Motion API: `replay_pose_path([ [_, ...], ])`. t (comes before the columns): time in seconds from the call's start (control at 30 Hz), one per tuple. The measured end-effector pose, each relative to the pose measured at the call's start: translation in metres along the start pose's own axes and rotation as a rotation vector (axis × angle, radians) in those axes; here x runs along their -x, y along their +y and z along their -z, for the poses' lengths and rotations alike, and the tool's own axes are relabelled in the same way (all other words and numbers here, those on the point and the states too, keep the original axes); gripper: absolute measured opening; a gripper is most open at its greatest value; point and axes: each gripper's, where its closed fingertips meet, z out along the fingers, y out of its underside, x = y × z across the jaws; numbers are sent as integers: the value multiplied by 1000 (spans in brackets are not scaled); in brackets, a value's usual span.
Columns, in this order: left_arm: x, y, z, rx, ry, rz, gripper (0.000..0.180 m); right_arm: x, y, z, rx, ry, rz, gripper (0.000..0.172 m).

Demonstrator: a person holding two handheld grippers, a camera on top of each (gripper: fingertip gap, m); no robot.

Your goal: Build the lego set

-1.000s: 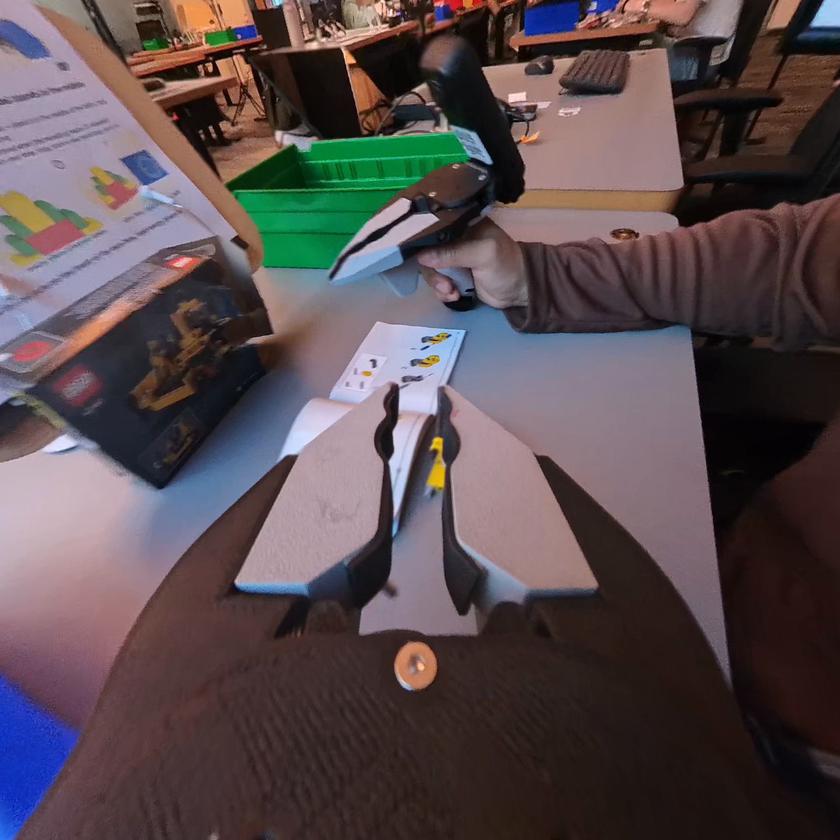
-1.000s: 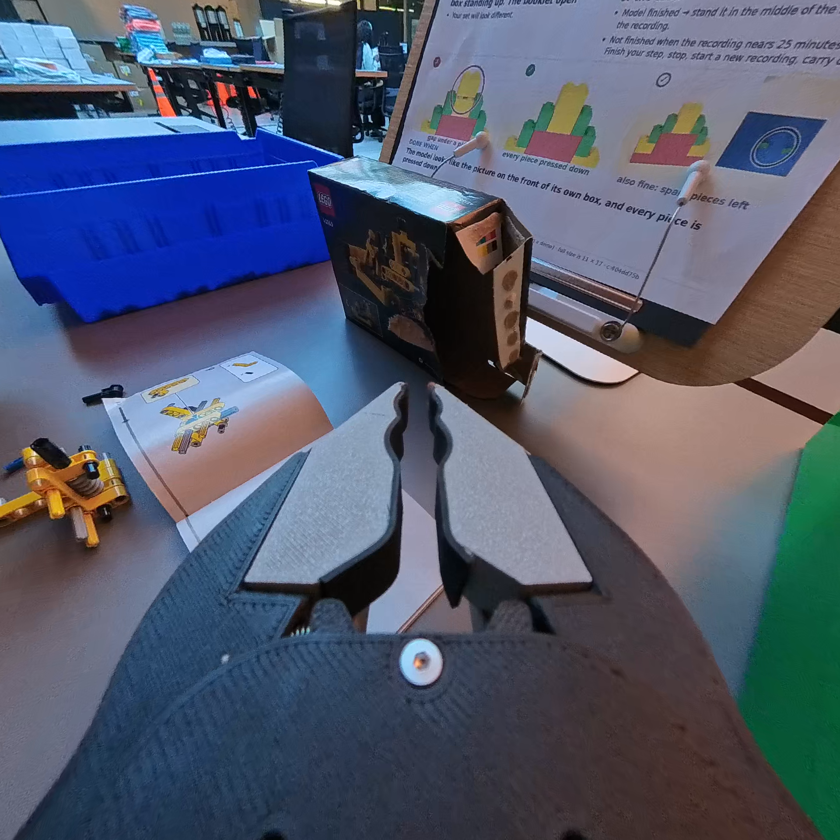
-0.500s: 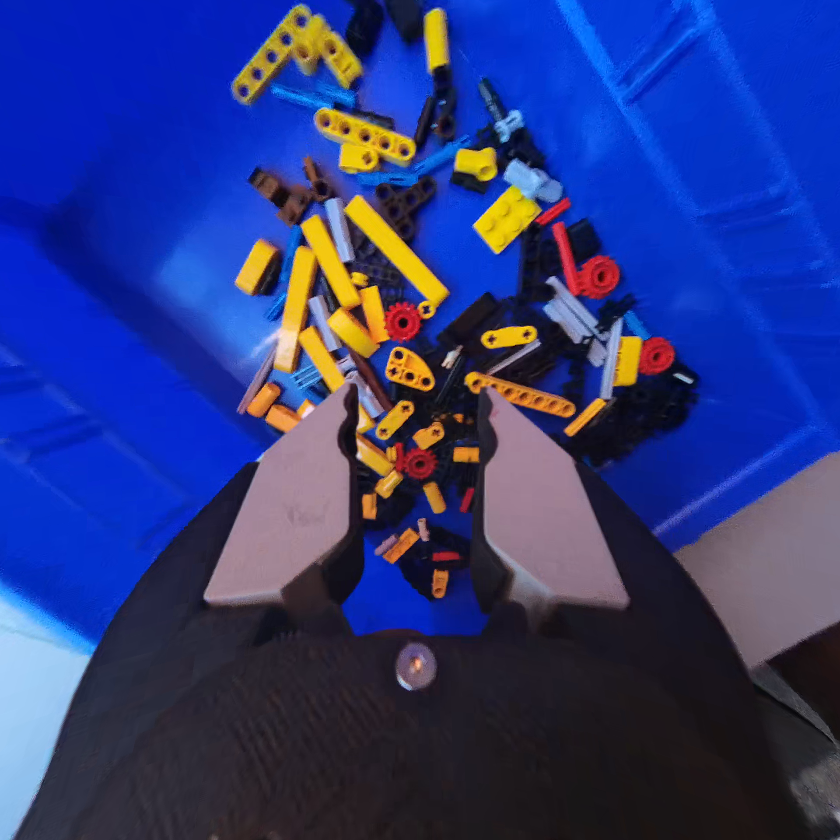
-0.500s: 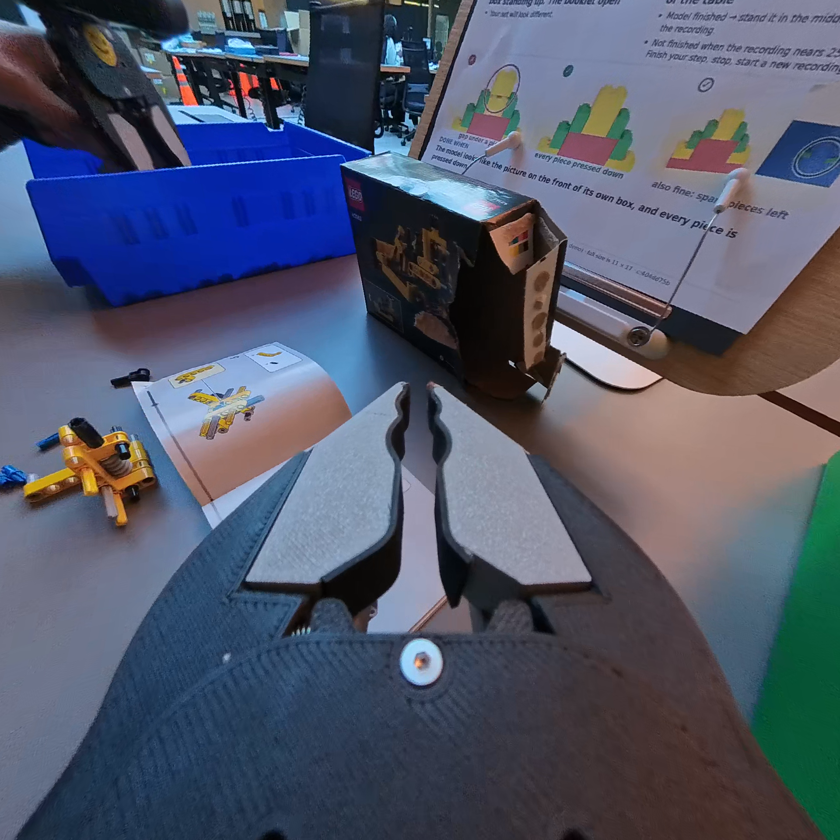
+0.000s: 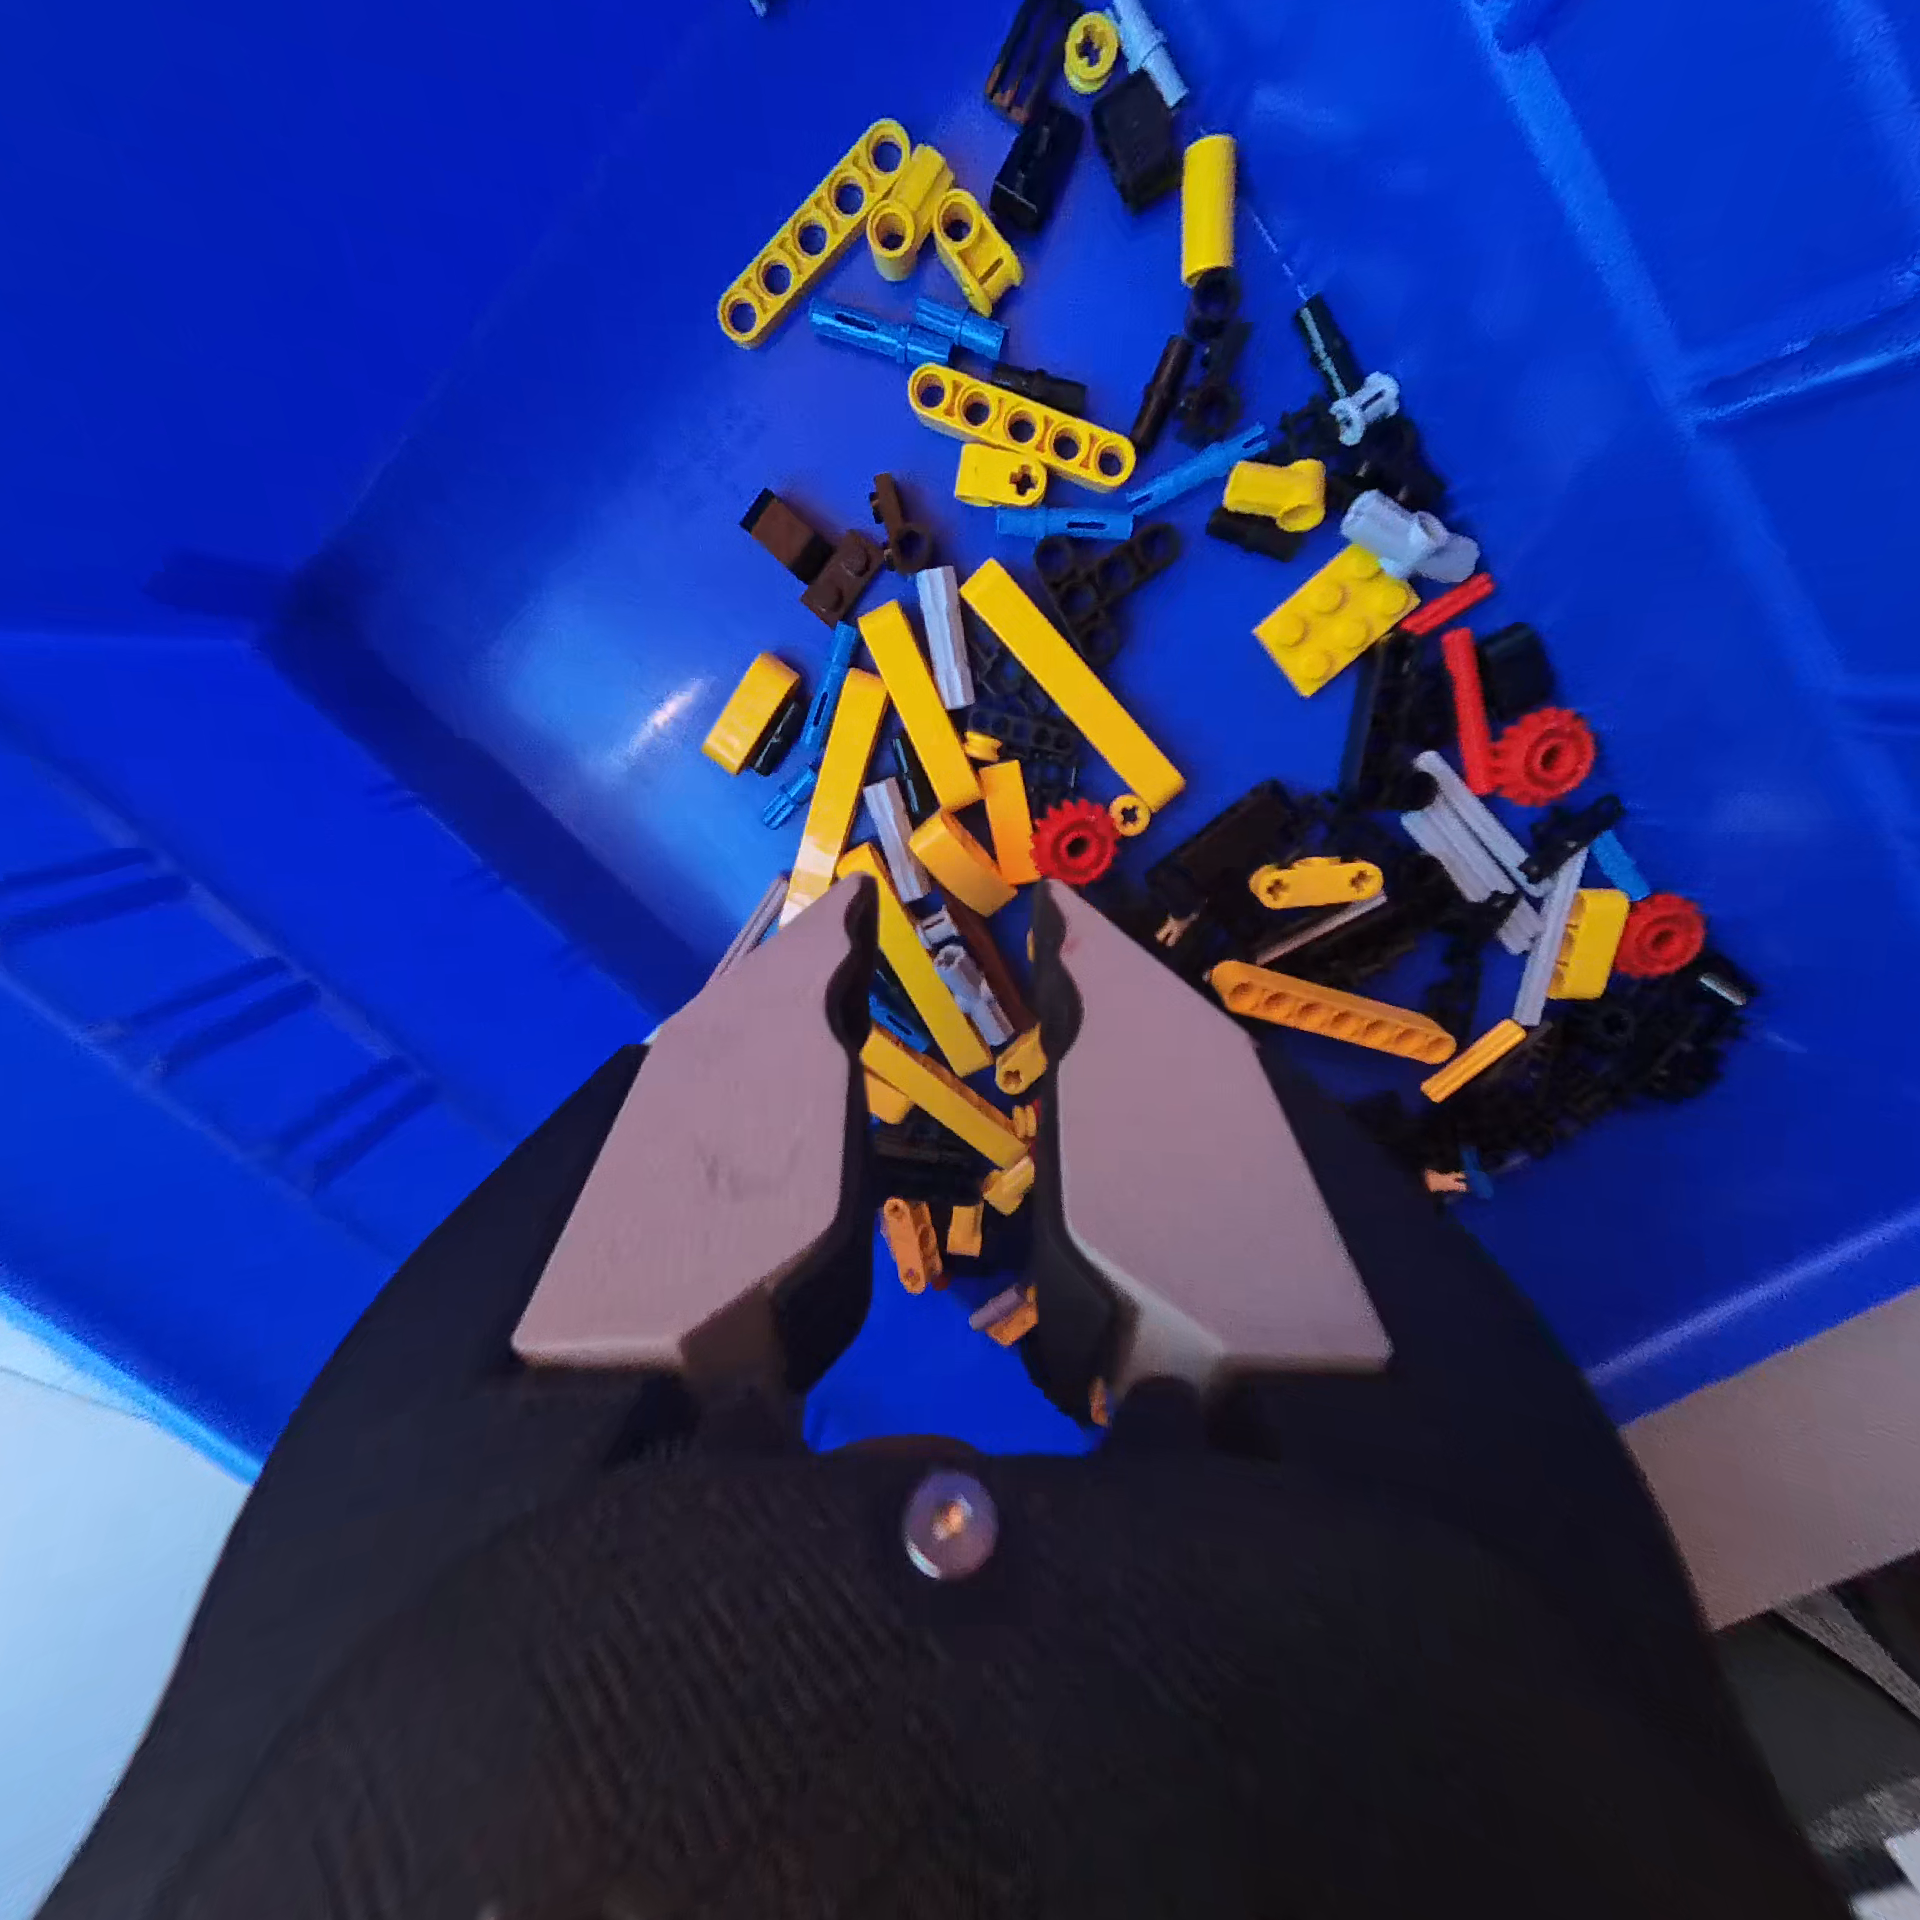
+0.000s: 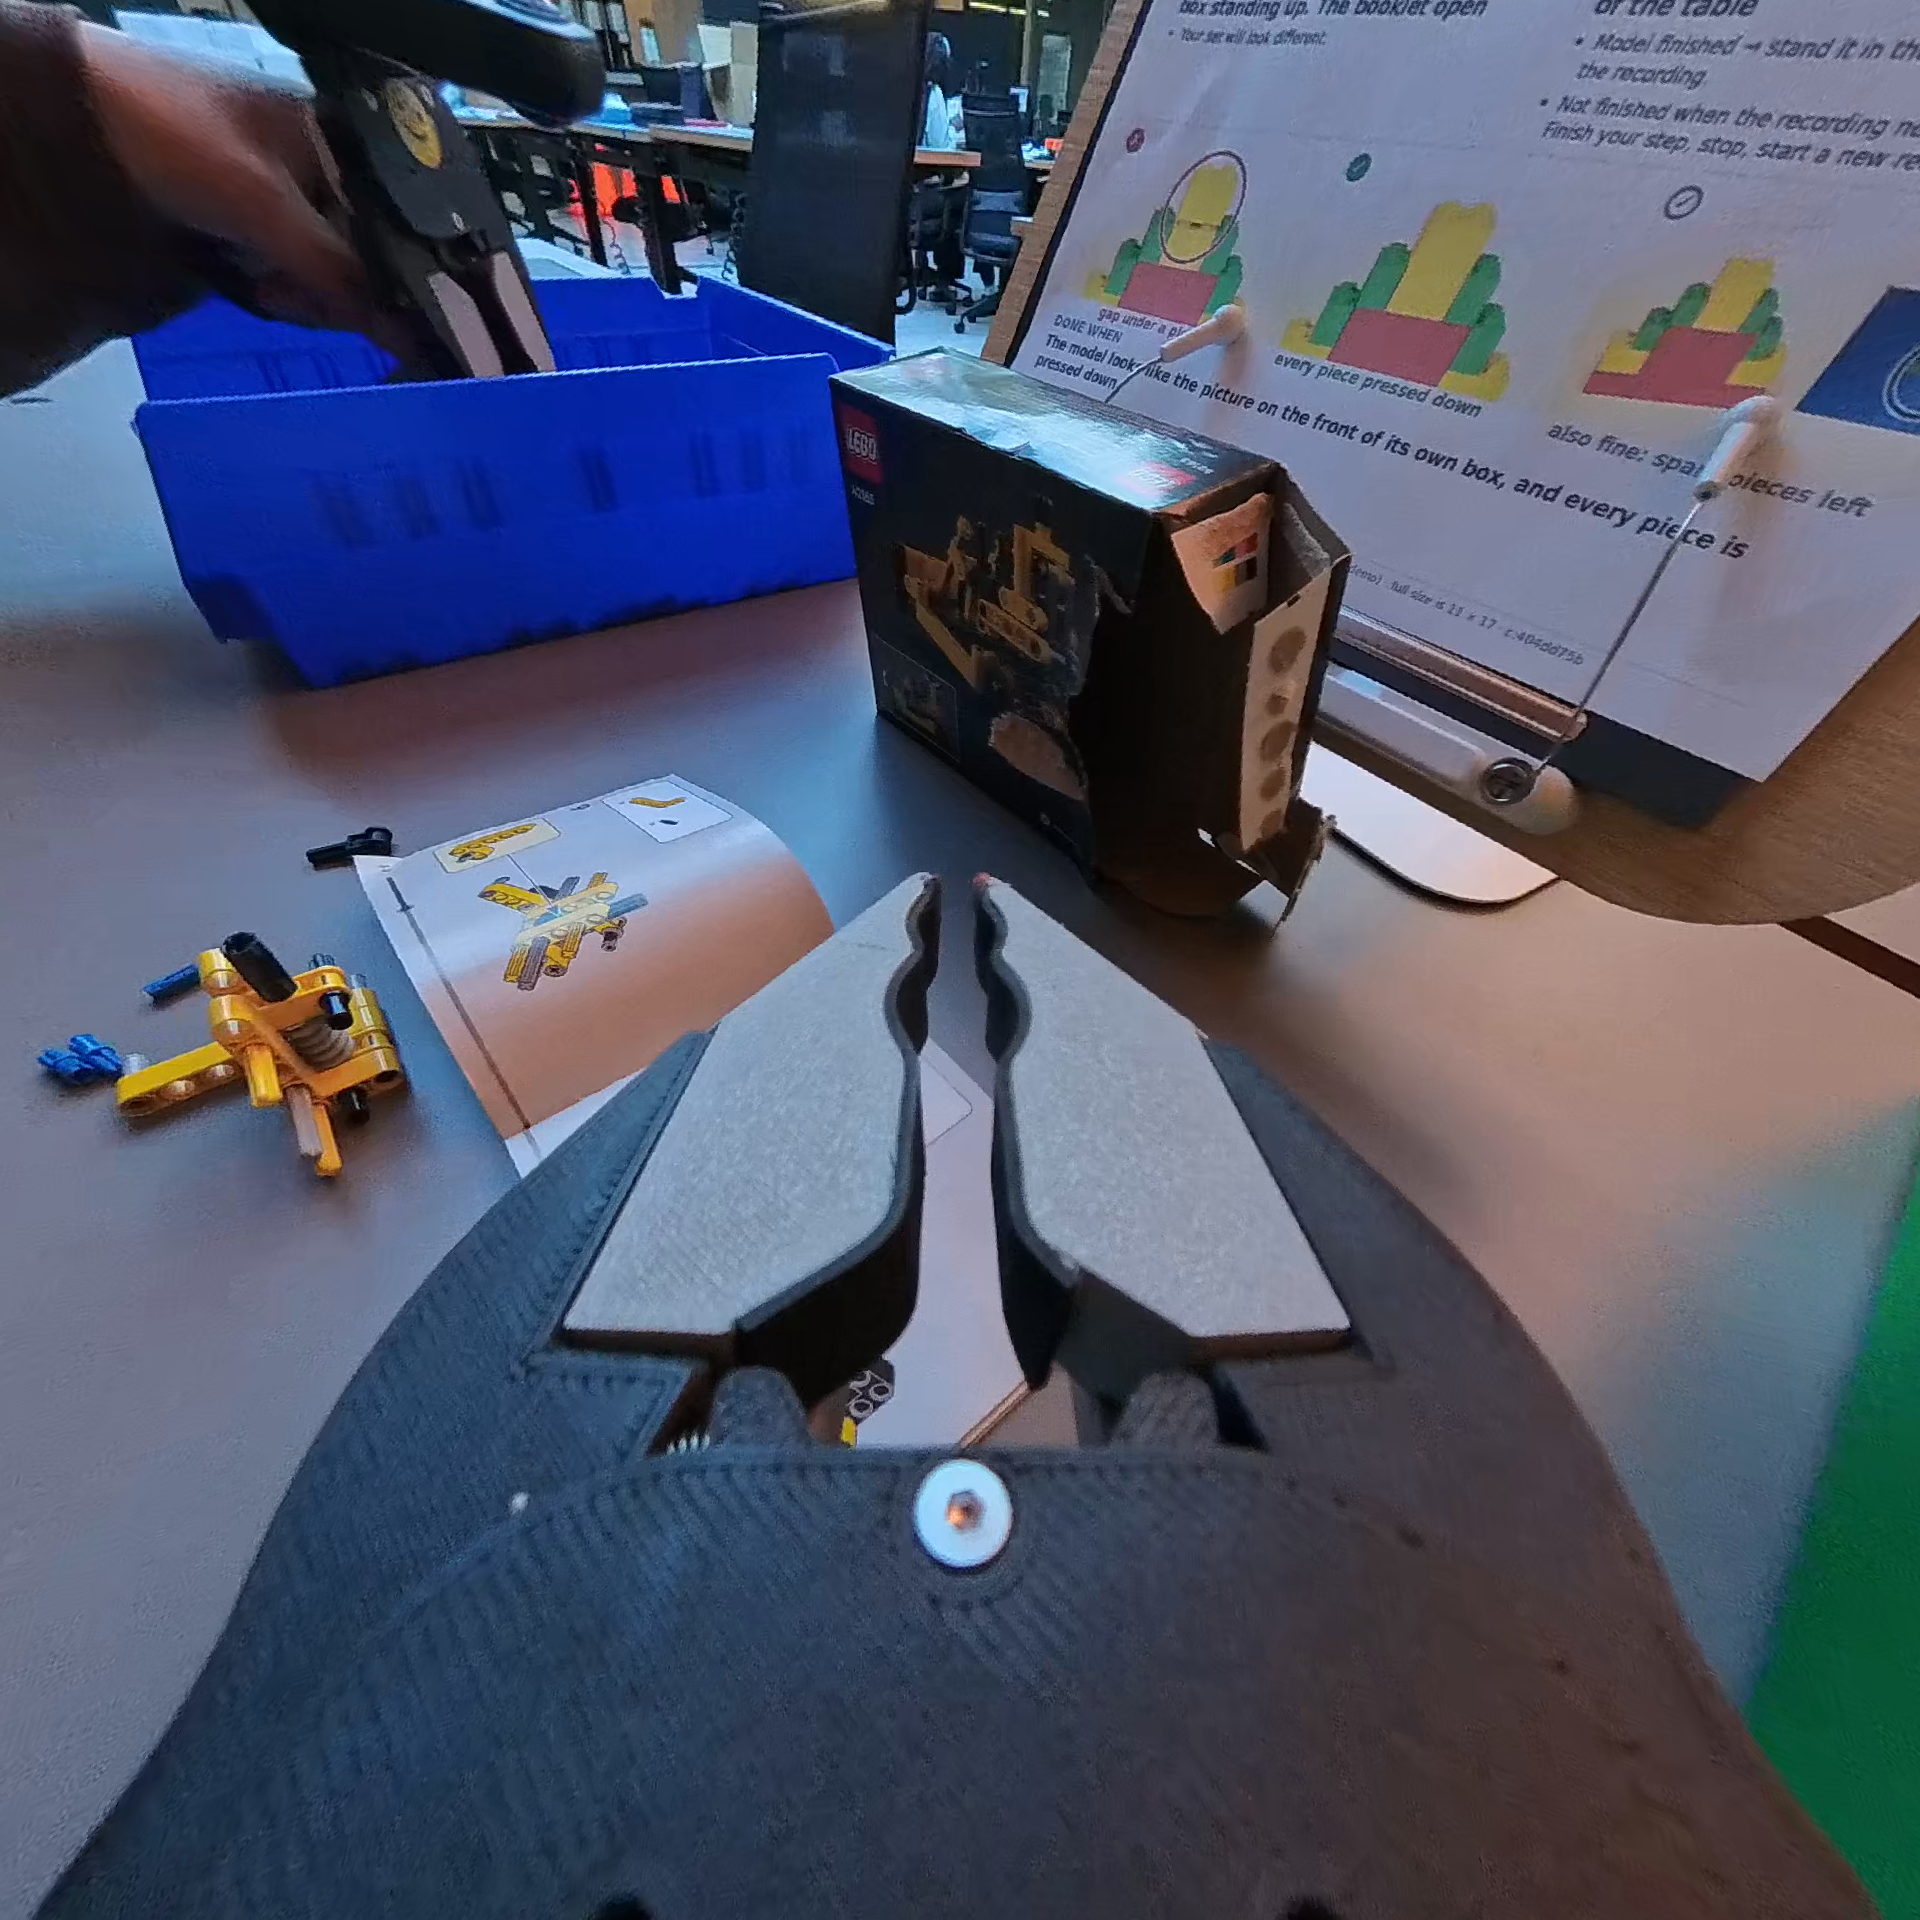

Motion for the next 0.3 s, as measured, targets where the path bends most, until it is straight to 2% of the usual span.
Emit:
replay_pose_path([
  [0.03,0,-1,-1,1,3,4,26,0,0,0,-1,-1,0,2],
  [0.3,1,-4,-11,32,18,47,14,2,-3,2,-9,-3,2,2],
])
